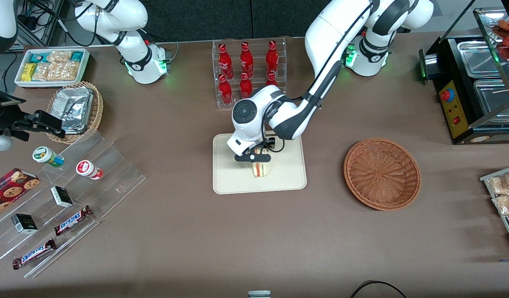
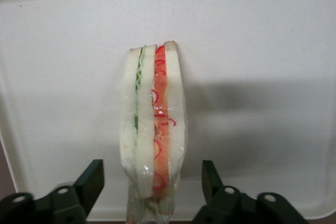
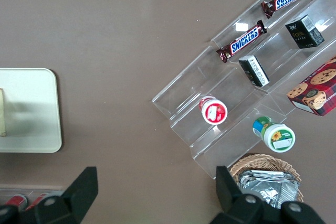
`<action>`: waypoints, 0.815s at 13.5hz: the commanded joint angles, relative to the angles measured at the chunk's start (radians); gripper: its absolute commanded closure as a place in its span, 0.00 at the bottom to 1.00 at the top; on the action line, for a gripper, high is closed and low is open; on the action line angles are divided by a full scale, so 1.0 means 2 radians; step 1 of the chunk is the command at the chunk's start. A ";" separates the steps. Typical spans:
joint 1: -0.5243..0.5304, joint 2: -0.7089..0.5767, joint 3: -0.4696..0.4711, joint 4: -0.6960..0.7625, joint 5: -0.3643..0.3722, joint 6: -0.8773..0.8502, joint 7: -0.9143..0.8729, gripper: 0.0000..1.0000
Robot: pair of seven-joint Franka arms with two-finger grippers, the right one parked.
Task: Place sandwich from basket to tray
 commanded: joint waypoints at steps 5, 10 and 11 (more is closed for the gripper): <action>0.050 -0.102 0.006 -0.004 -0.004 -0.108 -0.016 0.00; 0.149 -0.163 0.005 -0.043 -0.023 -0.123 0.039 0.00; 0.167 -0.172 0.005 -0.047 -0.035 -0.134 0.068 0.00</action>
